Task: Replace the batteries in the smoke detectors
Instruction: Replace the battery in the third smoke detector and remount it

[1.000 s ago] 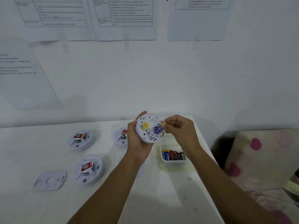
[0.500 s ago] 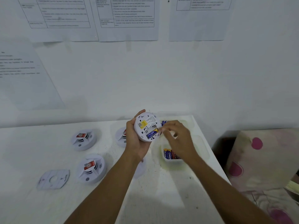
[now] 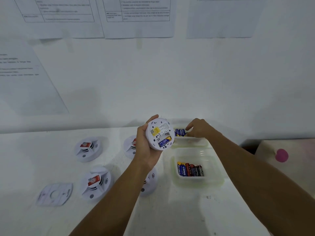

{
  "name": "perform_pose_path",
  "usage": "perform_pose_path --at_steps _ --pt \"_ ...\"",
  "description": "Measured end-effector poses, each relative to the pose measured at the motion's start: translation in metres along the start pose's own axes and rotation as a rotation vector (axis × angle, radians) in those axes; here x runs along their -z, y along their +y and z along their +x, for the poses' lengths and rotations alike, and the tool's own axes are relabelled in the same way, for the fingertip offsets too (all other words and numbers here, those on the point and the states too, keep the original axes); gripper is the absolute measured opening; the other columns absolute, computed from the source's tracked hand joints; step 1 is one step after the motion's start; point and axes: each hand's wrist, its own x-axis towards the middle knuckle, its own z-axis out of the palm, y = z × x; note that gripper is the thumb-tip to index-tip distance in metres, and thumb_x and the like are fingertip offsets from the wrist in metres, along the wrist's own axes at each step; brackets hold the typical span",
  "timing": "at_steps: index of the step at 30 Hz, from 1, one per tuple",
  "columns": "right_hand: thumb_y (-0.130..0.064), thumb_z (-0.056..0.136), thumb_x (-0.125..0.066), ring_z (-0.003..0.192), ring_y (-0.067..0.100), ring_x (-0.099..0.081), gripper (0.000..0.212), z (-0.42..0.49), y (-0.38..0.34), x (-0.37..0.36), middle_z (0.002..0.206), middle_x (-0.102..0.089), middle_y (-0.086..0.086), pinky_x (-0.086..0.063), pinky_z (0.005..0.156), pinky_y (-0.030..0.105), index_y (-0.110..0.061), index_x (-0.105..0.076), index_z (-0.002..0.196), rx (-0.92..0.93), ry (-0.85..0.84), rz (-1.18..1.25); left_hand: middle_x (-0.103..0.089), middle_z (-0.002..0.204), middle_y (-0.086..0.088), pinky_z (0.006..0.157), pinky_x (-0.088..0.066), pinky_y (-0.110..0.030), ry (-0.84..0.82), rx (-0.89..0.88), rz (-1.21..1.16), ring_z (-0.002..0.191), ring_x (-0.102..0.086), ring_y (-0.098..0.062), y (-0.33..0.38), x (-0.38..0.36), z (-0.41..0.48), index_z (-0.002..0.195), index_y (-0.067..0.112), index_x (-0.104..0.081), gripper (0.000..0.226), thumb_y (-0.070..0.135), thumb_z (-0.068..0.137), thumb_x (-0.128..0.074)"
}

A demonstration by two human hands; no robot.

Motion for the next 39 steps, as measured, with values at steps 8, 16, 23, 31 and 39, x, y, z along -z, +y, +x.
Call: perform_pose_path --at_steps 8,16,23,31,39 --pt "-0.009 0.073 -0.08 0.077 0.019 -0.07 0.014 0.001 0.004 0.0 0.095 -0.073 0.008 -0.057 0.065 0.027 -0.015 -0.076 0.085 -0.063 0.075 0.286 -0.061 0.129 -0.01 0.102 -0.042 -0.053 -0.009 0.011 -0.008 0.117 -0.057 -0.03 -0.004 0.001 0.006 0.122 0.022 -0.063 0.039 0.034 0.097 -0.035" --pt "-0.011 0.09 -0.066 0.068 0.022 -0.069 0.014 -0.076 -0.028 0.028 0.088 -0.068 0.009 -0.051 0.057 0.029 -0.019 -0.068 0.101 0.18 0.203 0.83 -0.063 0.127 -0.009 0.094 -0.048 -0.05 0.0 0.028 -0.015 0.113 -0.058 -0.031 -0.007 -0.005 0.0 0.122 0.024 -0.064 0.039 0.034 0.097 -0.035" --pt "-0.008 0.078 -0.079 0.056 0.014 -0.062 0.009 -0.143 -0.065 -0.008 0.077 -0.066 0.0 -0.049 0.05 0.023 -0.011 -0.071 0.075 0.272 0.383 0.787 -0.066 0.117 -0.009 0.087 -0.049 -0.043 0.004 -0.008 0.008 0.104 -0.061 -0.028 -0.014 -0.015 -0.015 0.122 0.023 -0.063 0.041 0.033 0.098 -0.032" --pt "-0.006 0.081 -0.074 0.083 0.005 -0.067 0.019 -0.174 -0.08 -0.042 0.095 -0.068 -0.009 -0.057 0.074 0.02 -0.015 -0.078 0.097 0.393 0.437 0.691 -0.068 0.114 -0.008 0.081 -0.052 -0.039 0.009 -0.009 0.039 0.1 -0.064 -0.026 -0.016 -0.019 -0.043 0.124 0.024 -0.063 0.042 0.035 0.097 -0.033" --pt "-0.031 0.06 -0.091 0.113 0.015 -0.044 0.074 -0.18 -0.075 -0.038 0.12 -0.046 -0.007 -0.049 0.089 0.031 -0.039 -0.043 0.116 0.069 0.37 0.808 -0.067 0.117 -0.009 0.099 -0.043 -0.052 -0.026 -0.005 0.022 0.109 -0.06 -0.03 -0.022 -0.024 -0.069 0.119 0.023 -0.064 0.039 0.032 0.097 -0.033"
